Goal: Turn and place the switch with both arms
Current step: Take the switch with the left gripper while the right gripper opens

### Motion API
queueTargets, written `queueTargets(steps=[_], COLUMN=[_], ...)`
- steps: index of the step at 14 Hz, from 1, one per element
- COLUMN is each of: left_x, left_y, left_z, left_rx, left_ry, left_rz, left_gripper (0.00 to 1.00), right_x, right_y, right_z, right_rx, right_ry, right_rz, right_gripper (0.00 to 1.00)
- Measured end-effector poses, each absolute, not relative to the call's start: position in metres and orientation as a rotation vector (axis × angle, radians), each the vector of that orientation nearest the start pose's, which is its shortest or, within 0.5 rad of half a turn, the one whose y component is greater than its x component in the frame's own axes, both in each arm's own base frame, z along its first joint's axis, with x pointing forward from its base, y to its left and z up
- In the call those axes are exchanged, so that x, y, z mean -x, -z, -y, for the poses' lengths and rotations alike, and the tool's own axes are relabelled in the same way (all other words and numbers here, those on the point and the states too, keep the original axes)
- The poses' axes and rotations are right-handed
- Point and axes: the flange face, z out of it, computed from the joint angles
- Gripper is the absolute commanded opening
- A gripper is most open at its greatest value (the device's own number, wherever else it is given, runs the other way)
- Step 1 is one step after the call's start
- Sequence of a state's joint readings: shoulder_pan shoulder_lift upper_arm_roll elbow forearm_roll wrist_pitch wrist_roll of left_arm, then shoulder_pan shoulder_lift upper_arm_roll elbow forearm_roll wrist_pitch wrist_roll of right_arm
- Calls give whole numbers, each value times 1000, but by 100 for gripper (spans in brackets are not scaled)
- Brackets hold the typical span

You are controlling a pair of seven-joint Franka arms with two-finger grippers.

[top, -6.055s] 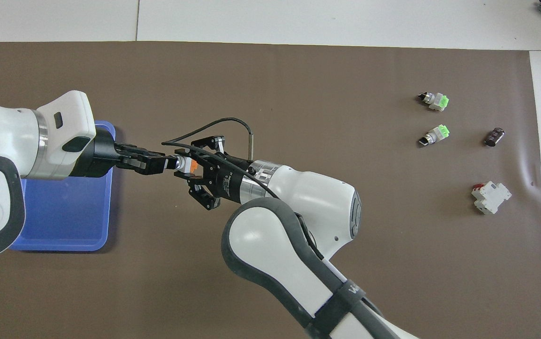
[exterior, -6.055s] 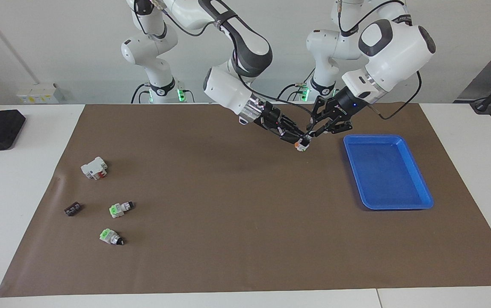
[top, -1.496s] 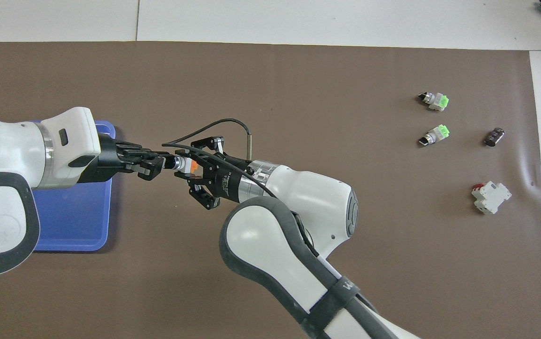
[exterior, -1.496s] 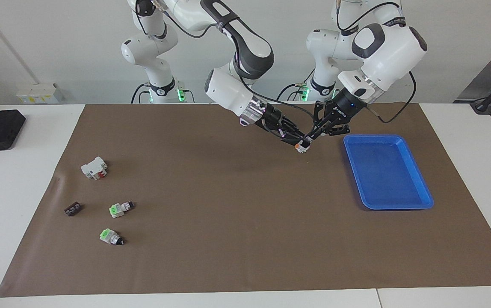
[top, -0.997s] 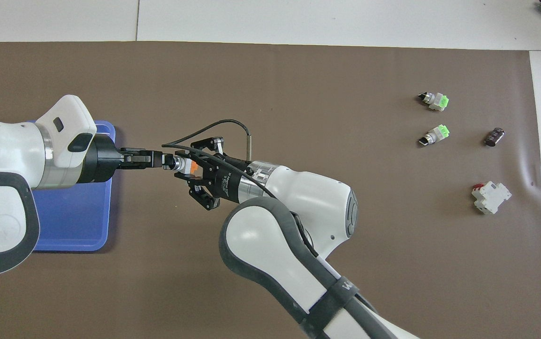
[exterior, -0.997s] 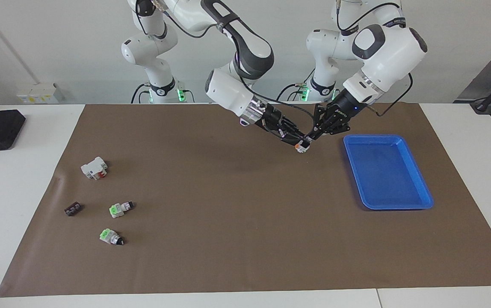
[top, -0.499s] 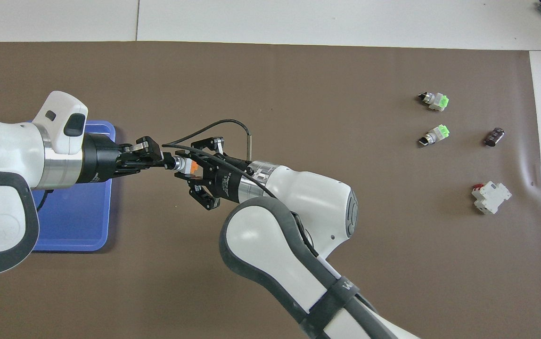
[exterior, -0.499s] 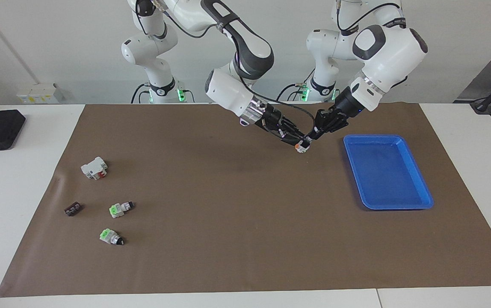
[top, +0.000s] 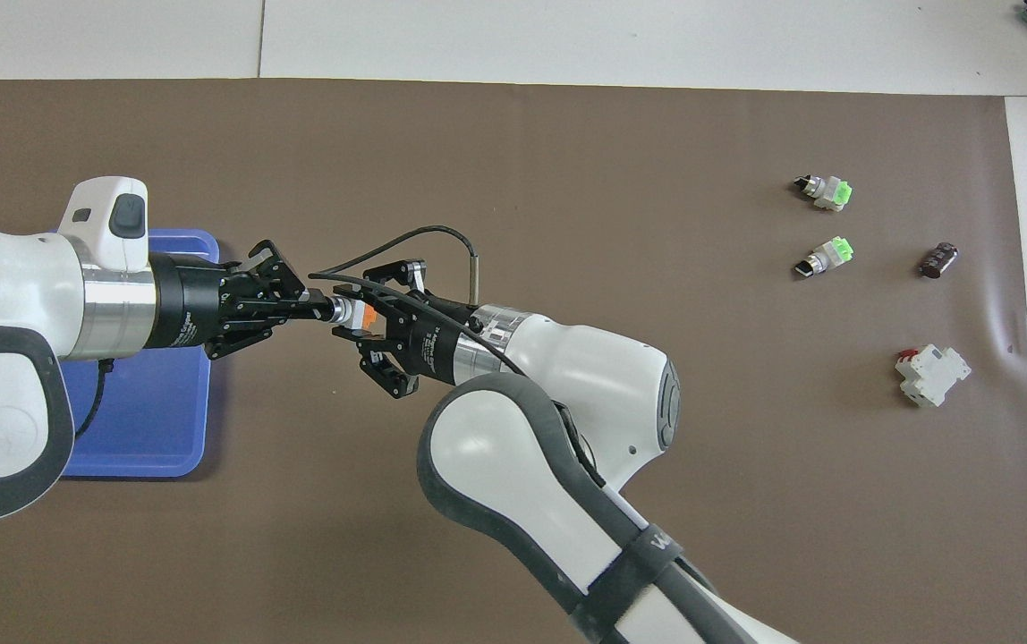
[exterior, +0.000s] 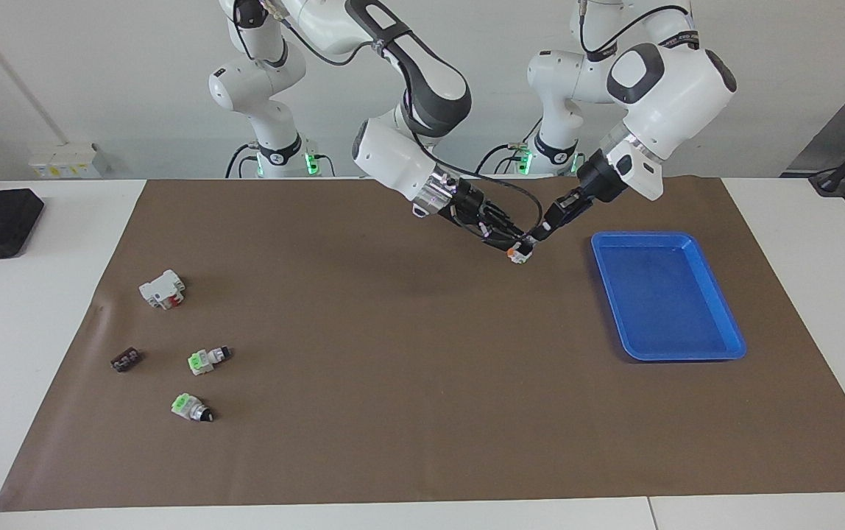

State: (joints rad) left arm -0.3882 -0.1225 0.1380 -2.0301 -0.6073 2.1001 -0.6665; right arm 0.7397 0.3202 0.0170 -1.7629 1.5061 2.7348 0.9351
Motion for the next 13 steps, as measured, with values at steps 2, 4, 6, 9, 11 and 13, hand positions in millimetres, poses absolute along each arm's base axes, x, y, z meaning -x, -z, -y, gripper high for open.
queueTargets(steps=[2, 4, 6, 9, 11, 13], left_x=[-520, -519, -519, -519, -518, -518], left_y=[-527, -526, -526, -526, -527, -527], left_z=[158, 158, 158, 158, 160, 160], left_rx=[-2359, -2316, -2266, -2167, -2106, -2057], left_ry=[160, 204, 247, 311, 344, 369], left_rz=[-982, -1095, -1212, -1403, -1510, -1586], left_gripper=[0, 0, 0, 0, 0, 0], right_x=[-514, -514, -514, -514, -514, -514], right_y=[-427, -427, -426, -427, -427, -428], right_z=[-431, -431, -431, -431, -430, -429], right_rx=[1566, 1568, 1569, 1568, 1567, 1566], right_ry=[-463, -465, -466, -465, -464, -463], right_rz=[-1389, -1389, -1389, -1390, -1390, -1391], right_gripper=[0, 0, 0, 0, 0, 0])
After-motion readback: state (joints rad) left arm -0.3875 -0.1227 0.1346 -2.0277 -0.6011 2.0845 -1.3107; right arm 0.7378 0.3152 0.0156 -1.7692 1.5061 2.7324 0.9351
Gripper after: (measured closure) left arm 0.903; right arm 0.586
